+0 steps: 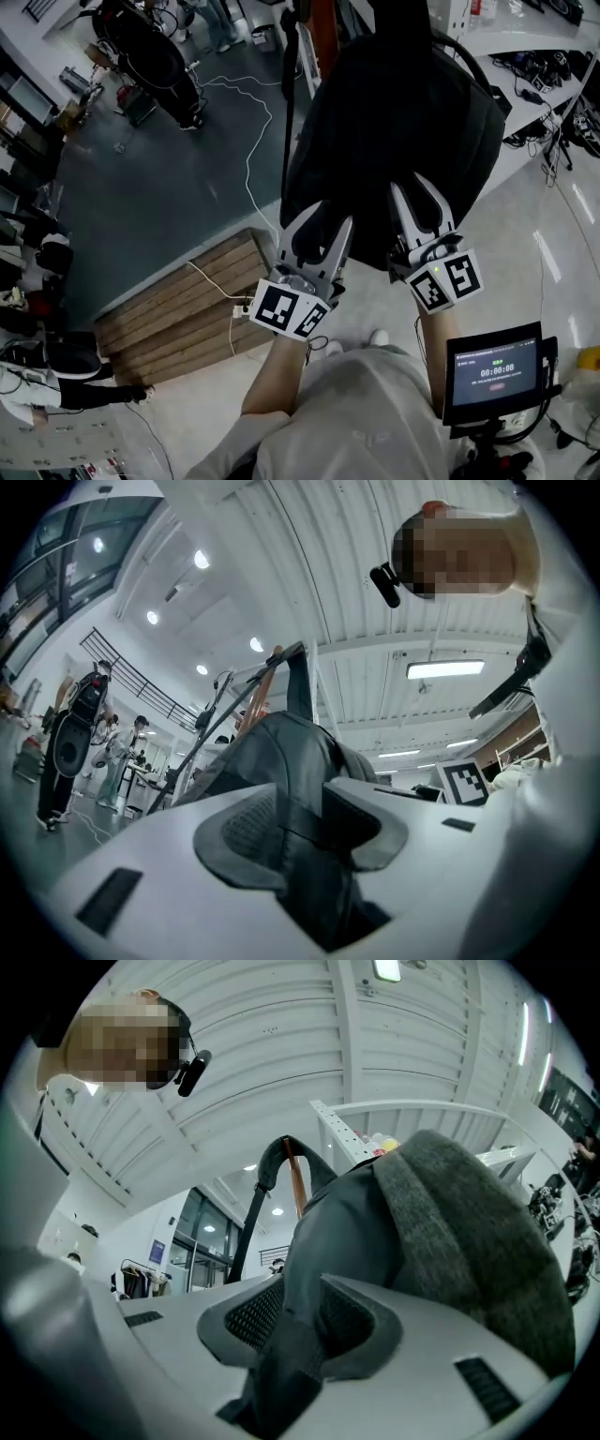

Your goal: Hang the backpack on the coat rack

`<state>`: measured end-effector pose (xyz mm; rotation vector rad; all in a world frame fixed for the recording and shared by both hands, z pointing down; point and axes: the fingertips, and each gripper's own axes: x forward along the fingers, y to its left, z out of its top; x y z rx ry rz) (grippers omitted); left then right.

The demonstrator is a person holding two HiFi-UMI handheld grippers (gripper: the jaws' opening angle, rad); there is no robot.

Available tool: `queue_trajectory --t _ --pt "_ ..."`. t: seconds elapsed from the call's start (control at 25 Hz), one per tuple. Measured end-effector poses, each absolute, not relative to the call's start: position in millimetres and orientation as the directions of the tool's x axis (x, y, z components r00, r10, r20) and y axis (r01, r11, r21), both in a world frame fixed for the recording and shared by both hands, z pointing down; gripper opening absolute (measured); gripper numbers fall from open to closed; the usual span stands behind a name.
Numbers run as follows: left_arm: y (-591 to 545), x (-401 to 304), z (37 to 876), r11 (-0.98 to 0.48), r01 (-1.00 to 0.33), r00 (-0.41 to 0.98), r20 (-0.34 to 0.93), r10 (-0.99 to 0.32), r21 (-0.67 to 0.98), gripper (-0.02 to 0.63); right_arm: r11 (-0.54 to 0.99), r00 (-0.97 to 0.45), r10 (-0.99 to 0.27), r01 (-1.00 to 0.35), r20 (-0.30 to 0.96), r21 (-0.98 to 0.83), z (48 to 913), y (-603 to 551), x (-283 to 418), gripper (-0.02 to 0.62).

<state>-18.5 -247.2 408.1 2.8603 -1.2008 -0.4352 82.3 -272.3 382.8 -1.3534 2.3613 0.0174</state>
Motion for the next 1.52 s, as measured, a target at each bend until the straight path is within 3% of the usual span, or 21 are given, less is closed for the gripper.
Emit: queue_trajectory --t 0.28,0.92,0.96,1.0,1.28,1.52 --pt "-238 -14 390 -0.751 -0.654 0.713 -0.253 -0.653 0.093 0.156 0.581 -0.475 -0.801 -0.762 -0.363 -0.286 378 -257 68 0.107" --pt "-246 -33 343 -0.762 -0.639 0.707 -0.311 -0.635 0.103 0.155 0.640 -0.511 -0.735 -0.739 -0.445 -0.209 330 -244 58 0.107" --pt "-246 -34 342 -0.761 -0.640 0.705 -0.315 -0.636 0.105 0.155 0.641 -0.519 -0.737 -0.741 -0.433 -0.203 330 -244 56 0.104" --pt "-245 -35 341 -0.760 -0.641 0.703 -0.317 -0.637 0.106 0.155 0.639 -0.526 -0.740 -0.744 -0.420 -0.195 331 -244 54 0.014" --pt "-244 -39 341 -0.755 -0.647 0.701 -0.305 -0.645 0.110 0.149 0.647 -0.542 -0.736 -0.740 -0.405 -0.185 330 -243 45 0.009" --pt "-244 -41 346 -0.753 -0.647 0.699 -0.300 -0.649 0.122 0.103 0.638 -0.531 -0.749 -0.739 -0.397 -0.215 336 -246 50 0.009"
